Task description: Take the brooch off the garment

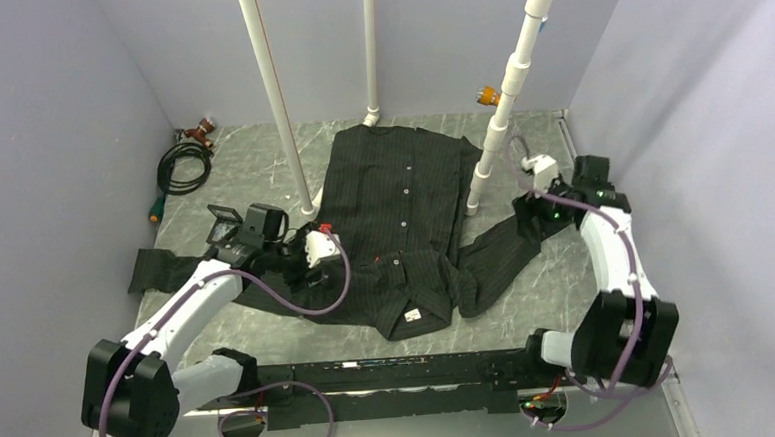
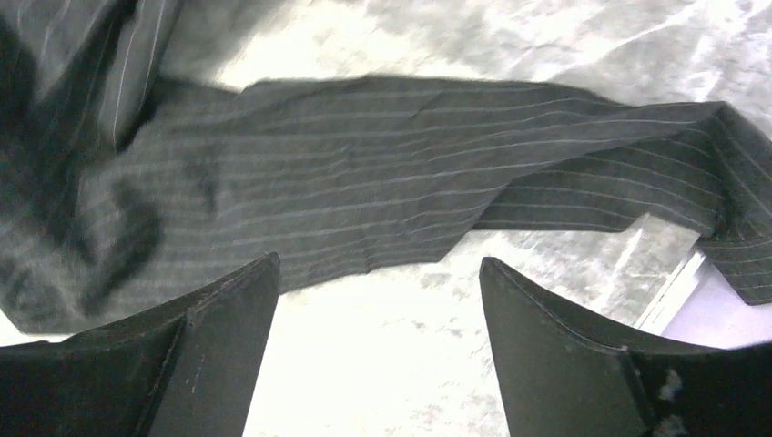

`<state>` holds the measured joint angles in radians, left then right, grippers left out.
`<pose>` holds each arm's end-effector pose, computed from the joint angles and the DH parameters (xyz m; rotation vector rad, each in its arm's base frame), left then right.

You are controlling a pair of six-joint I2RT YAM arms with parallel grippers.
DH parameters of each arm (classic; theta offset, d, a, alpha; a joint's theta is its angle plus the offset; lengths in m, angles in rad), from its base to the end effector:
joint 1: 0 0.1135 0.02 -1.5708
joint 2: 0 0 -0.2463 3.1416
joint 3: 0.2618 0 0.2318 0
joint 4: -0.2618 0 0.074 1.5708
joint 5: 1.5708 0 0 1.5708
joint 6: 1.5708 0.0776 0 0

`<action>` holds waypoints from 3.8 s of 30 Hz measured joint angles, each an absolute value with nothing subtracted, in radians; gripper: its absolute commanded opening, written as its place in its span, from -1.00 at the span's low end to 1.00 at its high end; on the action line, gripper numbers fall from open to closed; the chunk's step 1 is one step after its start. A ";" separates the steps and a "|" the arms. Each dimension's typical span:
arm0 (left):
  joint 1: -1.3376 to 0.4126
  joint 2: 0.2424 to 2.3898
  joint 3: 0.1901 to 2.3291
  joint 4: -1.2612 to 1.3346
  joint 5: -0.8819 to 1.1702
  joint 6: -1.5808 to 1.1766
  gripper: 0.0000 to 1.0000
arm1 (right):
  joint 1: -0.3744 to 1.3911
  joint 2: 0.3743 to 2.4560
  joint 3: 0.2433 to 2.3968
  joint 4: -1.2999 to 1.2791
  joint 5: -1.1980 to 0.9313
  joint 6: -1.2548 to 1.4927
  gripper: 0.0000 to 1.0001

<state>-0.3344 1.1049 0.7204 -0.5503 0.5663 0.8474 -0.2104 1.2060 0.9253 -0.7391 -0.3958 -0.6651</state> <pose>0.1963 -0.1123 0.1930 1.4985 1.8290 -0.4659 0.2411 -0.0209 0.2152 -0.6953 2.3823 0.1531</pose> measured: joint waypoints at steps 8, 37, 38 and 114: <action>-0.448 1.190 0.764 -0.502 0.498 0.810 0.50 | -0.345 1.475 1.154 -0.634 -0.504 -0.430 0.56; -0.521 1.292 0.849 -0.432 0.439 0.686 0.53 | -0.189 2.300 1.694 -0.232 -0.581 0.504 0.09; -0.521 1.294 0.854 -0.431 0.440 0.685 0.53 | -0.186 2.314 1.708 -0.226 -0.588 0.516 0.00; -0.796 1.376 0.666 -0.420 0.226 1.034 -0.17 | -0.332 1.898 1.348 -0.688 -0.335 -0.391 0.01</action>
<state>-0.7959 1.3762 0.6662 -0.4198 0.2256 1.0344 -0.3321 1.8977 1.3479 -0.6880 -0.3351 -0.3908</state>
